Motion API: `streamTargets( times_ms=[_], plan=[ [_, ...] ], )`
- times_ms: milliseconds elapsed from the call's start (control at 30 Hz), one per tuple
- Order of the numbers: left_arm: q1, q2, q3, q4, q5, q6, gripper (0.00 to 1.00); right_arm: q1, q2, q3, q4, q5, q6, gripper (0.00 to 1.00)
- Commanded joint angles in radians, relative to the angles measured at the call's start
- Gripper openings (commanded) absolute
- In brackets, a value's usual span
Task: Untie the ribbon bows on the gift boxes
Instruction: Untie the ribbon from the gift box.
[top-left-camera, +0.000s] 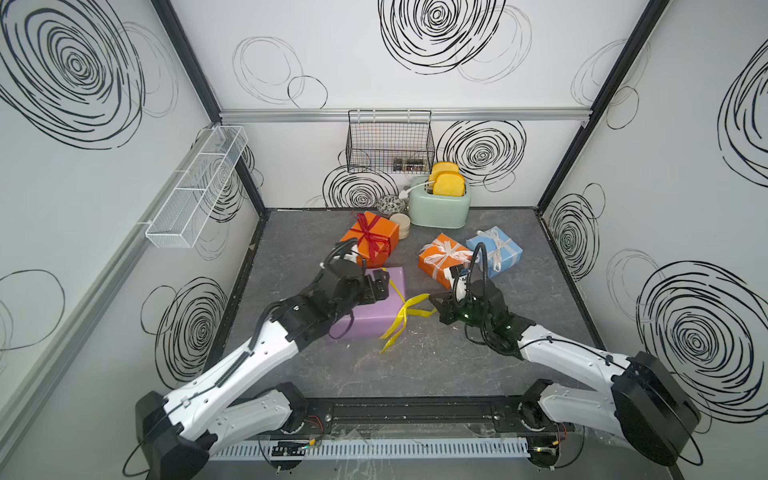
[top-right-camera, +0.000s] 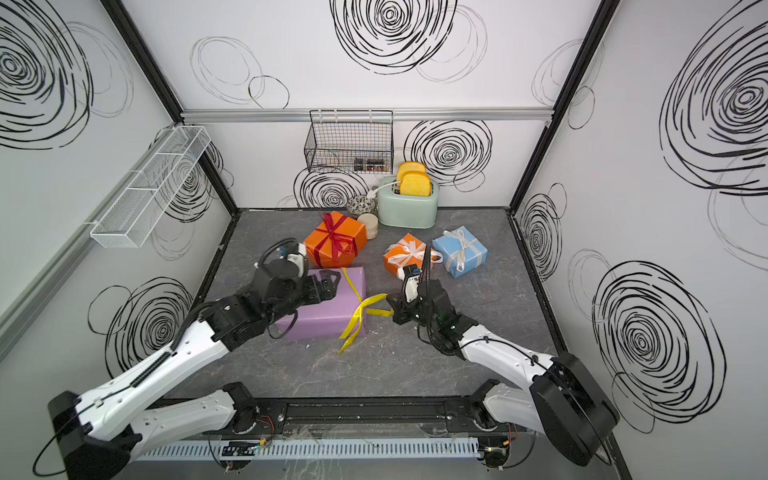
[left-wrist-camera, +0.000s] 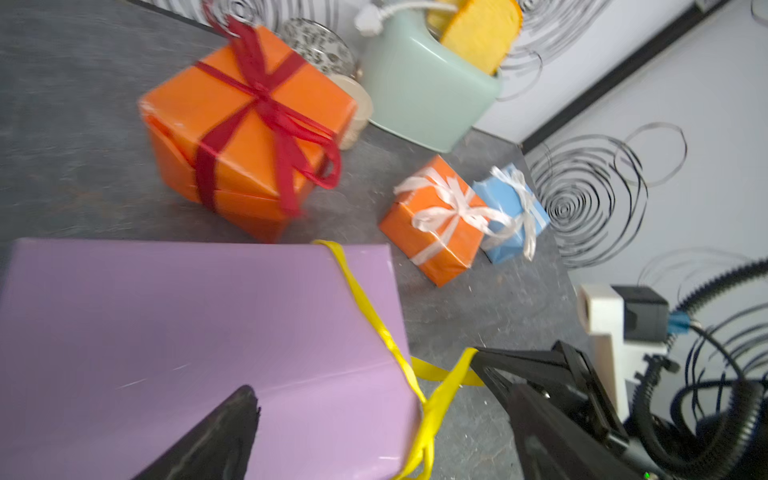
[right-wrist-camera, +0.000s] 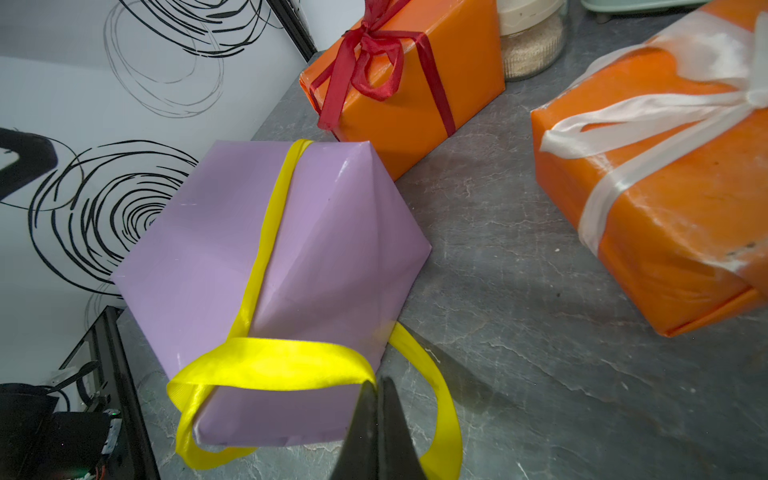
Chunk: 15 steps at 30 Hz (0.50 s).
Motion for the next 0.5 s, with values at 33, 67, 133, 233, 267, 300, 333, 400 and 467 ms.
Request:
streamTargets(
  times_ms=[33, 67, 133, 233, 267, 300, 333, 400, 467],
  plan=[
    [-0.131, 0.155, 0.124, -0.042, -0.073, 0.08, 0.99, -0.004, -0.03, -0.002, 0.035, -0.025, 0.003, 0.04],
    [-0.146, 0.201, 0.156, -0.063, -0.077, 0.081, 0.96, -0.004, -0.034, -0.006, 0.042, -0.032, 0.003, 0.04],
    [-0.163, 0.287, 0.223, -0.121, -0.094, 0.074, 0.95, -0.003, -0.041, -0.013, 0.056, -0.047, 0.003, 0.04],
    [-0.176, 0.388, 0.299, -0.187, -0.138, 0.062, 0.9, -0.002, -0.048, -0.017, 0.063, -0.061, 0.001, 0.04],
    [-0.177, 0.406, 0.308, -0.192, -0.145, 0.062, 0.89, -0.003, -0.05, -0.019, 0.065, -0.063, 0.002, 0.04],
    [-0.175, 0.415, 0.311, -0.19, -0.153, 0.056, 0.88, -0.003, -0.053, -0.02, 0.066, -0.063, 0.003, 0.04],
    [-0.173, 0.42, 0.307, -0.183, -0.16, 0.049, 0.86, -0.002, -0.056, -0.022, 0.066, -0.06, 0.002, 0.04],
    [-0.157, 0.419, 0.294, -0.169, -0.162, 0.037, 0.83, -0.003, -0.065, -0.026, 0.064, -0.047, 0.007, 0.03],
    [-0.133, 0.41, 0.274, -0.156, -0.154, 0.014, 0.81, -0.004, -0.079, -0.034, 0.066, -0.031, 0.013, 0.02]
  ],
)
